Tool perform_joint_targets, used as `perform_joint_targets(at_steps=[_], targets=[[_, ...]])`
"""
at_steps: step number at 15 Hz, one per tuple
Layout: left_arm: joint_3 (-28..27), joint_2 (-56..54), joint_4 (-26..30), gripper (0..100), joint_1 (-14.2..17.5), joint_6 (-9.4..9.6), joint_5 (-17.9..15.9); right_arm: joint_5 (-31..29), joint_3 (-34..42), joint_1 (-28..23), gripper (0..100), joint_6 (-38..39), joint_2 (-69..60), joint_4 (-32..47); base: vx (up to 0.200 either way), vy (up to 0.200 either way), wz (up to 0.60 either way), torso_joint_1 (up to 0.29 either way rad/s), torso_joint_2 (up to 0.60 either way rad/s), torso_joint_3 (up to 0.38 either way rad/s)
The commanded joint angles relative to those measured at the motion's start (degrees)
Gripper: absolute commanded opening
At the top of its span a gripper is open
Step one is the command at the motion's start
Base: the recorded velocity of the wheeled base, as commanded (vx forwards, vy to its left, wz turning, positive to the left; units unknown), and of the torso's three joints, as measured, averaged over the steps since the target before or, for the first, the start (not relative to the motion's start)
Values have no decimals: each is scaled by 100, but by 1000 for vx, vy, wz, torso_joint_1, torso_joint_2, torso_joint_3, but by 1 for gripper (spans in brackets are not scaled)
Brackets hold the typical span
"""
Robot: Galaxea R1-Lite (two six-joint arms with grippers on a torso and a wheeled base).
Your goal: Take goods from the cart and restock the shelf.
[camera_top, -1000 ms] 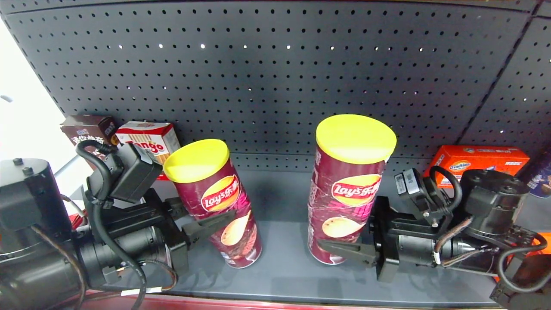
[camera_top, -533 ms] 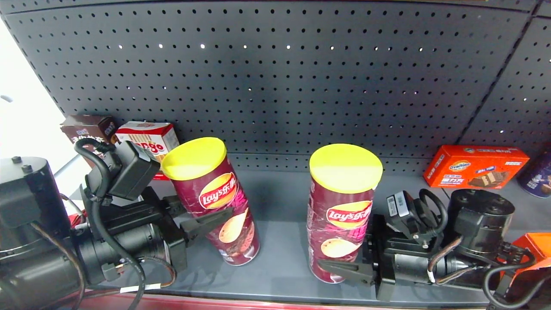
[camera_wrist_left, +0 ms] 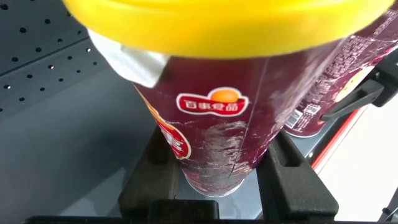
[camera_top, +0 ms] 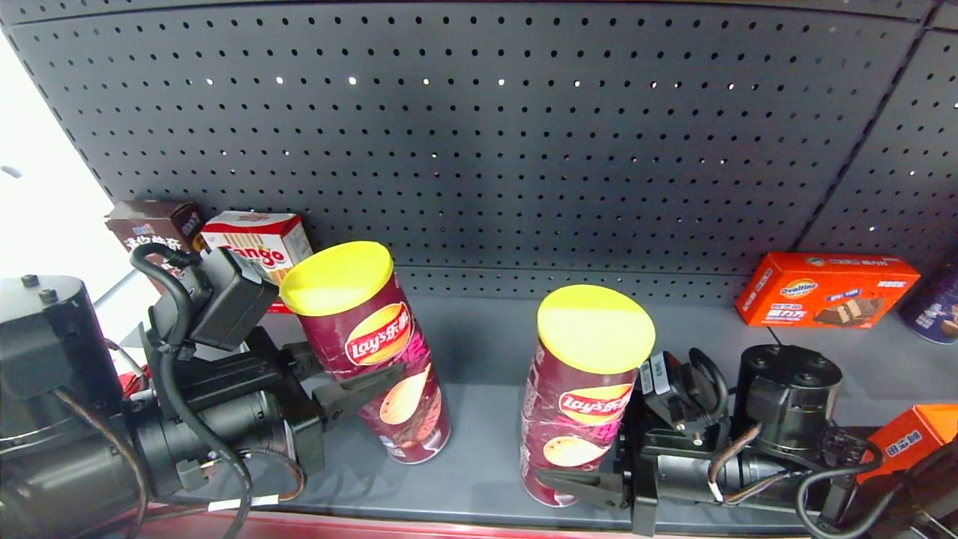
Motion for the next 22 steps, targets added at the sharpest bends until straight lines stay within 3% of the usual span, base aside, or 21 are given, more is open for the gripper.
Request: perform_joint_targets(at_steps=[1, 16, 17, 22], targets=[[-1, -5, -5, 0, 1, 0, -2, -37, -26, 18, 0, -2, 179, 16, 0, 0, 0, 0, 0, 0], [35, -23, -5, 0, 1, 0, -2, -19, -149, -289, 0, -107, 364, -63, 0, 0, 0, 0, 0, 0], [35, -23, -5, 0, 1, 0, -2, -19, -140, -289, 100, -151, 346, -63, 0, 0, 0, 0, 0, 0], [35, -23, -5, 0, 1, 0, -2, -46, 35, -289, 100, -178, 12, -63, 0, 0, 0, 0, 0, 0]])
